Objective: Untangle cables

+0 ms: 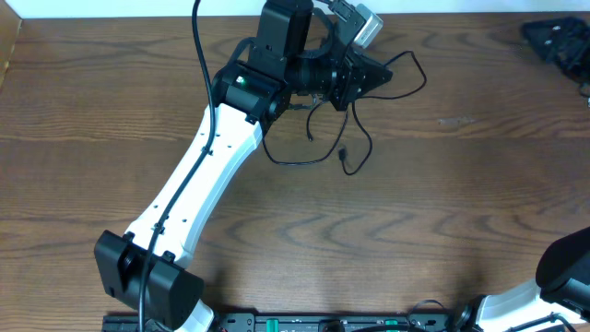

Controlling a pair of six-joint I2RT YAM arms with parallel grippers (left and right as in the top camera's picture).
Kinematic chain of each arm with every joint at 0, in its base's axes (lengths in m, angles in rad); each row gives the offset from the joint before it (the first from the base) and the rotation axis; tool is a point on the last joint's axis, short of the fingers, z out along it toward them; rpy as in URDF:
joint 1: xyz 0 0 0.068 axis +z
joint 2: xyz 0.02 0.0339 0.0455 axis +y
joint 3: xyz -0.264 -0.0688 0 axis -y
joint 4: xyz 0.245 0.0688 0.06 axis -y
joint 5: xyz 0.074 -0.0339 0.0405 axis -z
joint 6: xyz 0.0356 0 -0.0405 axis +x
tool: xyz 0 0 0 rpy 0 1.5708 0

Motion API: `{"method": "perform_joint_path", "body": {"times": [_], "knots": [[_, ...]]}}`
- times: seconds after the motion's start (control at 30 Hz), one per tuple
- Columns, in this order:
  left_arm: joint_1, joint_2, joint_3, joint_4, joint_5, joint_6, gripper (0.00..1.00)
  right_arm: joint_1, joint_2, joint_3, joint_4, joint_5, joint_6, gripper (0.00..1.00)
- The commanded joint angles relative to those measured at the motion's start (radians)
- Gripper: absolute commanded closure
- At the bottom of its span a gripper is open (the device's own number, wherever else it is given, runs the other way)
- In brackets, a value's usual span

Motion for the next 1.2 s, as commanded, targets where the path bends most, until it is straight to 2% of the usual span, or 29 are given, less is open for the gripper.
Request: {"method": "perform_joint_path", "body": {"times": [0.0,0.27,0.5,0.8,0.9,1.0,1.17], "knots": [[-0.005,-0.025,-0.008,-0.007,0.056,0.03,0.93,0.042,0.002,0.0,-0.032,0.003,-0.06,0.01],[-0.017,-0.024,-0.008,-0.04,0.053,0.032,0.93,0.144,0.002,0.0,-0.087,0.097,-0.058,0.01],[-0.042,-0.024,-0.008,-0.092,0.053,0.113,0.93,0.196,0.002,0.0,-0.098,0.095,-0.057,0.01],[-0.088,-0.022,-0.008,-0.122,0.052,0.223,0.92,0.269,0.002,0.0,-0.104,0.091,0.084,0.01],[-0.093,-0.022,-0.008,-0.122,0.048,0.239,0.93,0.291,0.002,0.0,-0.095,0.092,0.08,0.01],[-0.09,-0.022,-0.008,-0.122,0.044,0.239,0.93,0.309,0.002,0.0,-0.092,0.092,-0.025,0.02],[-0.079,-0.022,-0.008,-0.135,0.045,0.238,0.92,0.311,0.002,0.0,-0.159,0.171,-0.33,0.05]]}}
